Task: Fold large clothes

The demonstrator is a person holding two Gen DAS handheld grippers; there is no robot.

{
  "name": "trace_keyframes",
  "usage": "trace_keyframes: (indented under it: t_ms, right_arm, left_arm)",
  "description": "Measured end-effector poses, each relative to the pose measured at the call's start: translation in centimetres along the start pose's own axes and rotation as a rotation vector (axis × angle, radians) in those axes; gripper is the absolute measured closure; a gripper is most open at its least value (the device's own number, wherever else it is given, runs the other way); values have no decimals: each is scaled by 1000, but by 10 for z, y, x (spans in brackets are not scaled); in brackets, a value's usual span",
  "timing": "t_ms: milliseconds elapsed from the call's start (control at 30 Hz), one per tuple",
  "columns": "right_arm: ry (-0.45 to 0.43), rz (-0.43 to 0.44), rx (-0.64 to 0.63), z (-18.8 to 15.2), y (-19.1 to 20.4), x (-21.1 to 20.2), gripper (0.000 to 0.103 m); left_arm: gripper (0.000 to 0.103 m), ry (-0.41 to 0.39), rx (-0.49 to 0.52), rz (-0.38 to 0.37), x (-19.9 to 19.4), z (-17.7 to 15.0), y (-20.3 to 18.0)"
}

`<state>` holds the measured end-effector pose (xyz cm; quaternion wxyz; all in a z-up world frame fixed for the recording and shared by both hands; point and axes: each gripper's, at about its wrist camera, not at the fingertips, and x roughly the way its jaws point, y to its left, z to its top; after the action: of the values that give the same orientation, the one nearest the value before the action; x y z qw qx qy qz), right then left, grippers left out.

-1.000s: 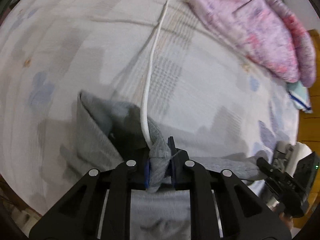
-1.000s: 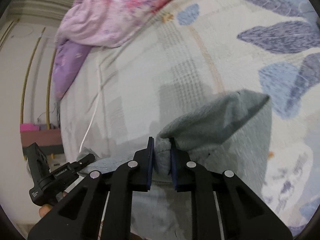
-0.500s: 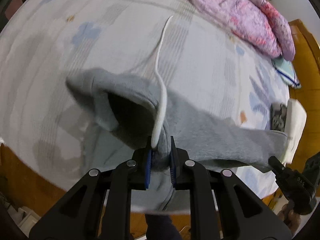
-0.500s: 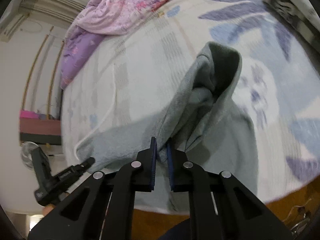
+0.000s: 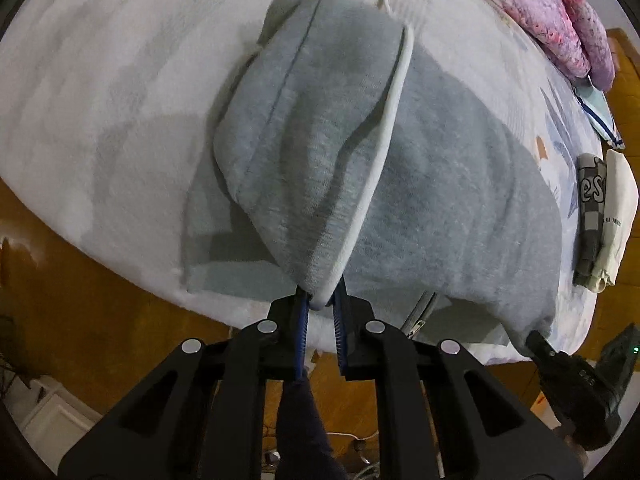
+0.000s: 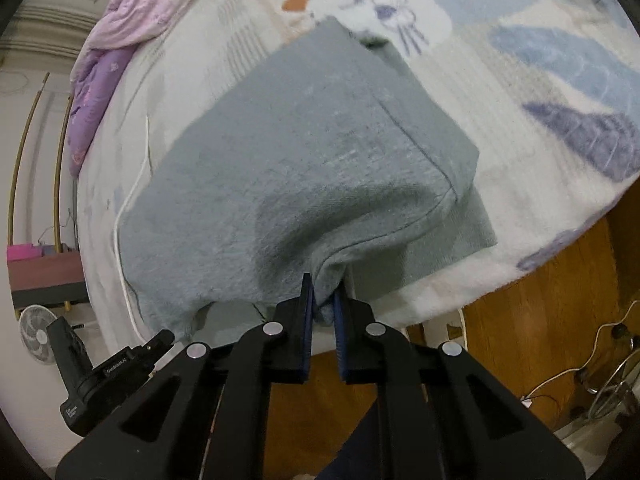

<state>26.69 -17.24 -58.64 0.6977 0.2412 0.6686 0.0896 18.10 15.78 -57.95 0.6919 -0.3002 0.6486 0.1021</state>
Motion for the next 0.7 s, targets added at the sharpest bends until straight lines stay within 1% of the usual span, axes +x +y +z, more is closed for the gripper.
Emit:
trace_keyframes:
  t_ms: [67, 100, 133, 167, 200, 233, 267, 300, 333, 400, 433, 467, 500, 533, 567, 600, 633, 667, 700]
  right_arm:
    - [-16, 25, 12, -1, -7, 5, 94]
    - [-24, 42, 21, -1, -11, 5, 89]
    - [-32, 74, 53, 0, -16, 4, 85]
    - [-29, 102, 83, -1, -21, 3, 81]
    - [-20, 147, 120, 0, -26, 3, 74]
    - [-20, 198, 167, 0, -33, 0, 67]
    - [-27, 217, 192, 1, -37, -2, 61]
    - [-39, 229, 211, 2, -41, -6, 44]
    - [-63, 238, 228, 5, -46, -11, 39]
    - [-88, 261, 253, 12, -53, -15, 39]
    - [-85, 250, 272, 18, -55, -12, 39]
    - [-94, 200, 283, 23, -57, -10, 39]
    - [-108, 183, 289, 27, -59, -9, 37]
    - [-118, 208, 300, 32, -61, -5, 37]
    - [-121, 231, 315, 37, -61, -1, 38]
    - [-127, 255, 316, 42, -60, 2, 54]
    - [-115, 255, 297, 45, -59, 4, 81]
    - [-99, 245, 276, 46, -56, 6, 91]
    - [-96, 236, 247, 48, -51, 5, 96]
  left_arm:
    - [90, 1, -35, -9, 4, -4, 8]
    - [84, -8, -47, -25, 3, -5, 12]
    - [71, -27, -62, -35, 0, -8, 15]
    - [61, -53, -79, -53, -6, -9, 19]
    - [42, -88, -111, -83, -12, -11, 24]
    - [34, -107, -136, -100, -15, -12, 29]
    - [34, -121, -170, -118, -18, -12, 34]
    - [34, -127, -211, -134, -18, -12, 41]
    - [34, -131, -237, -139, -17, -11, 45]
    - [34, -132, -302, -148, -13, -7, 52]
    - [34, -129, -314, -133, -12, -3, 55]
    - [34, -128, -317, -116, -11, 2, 58]
    - [34, -136, -327, -107, -8, 7, 59]
    - [34, -145, -338, -101, -7, 10, 60]
    - [34, -155, -348, -87, -5, 15, 60]
    - [34, -160, -362, -79, -2, 19, 60]
    - [34, -164, -374, -87, -2, 22, 61]
    - [34, -164, -384, -88, 1, 25, 60]
    - [48, -150, -386, -91, 4, 30, 61]
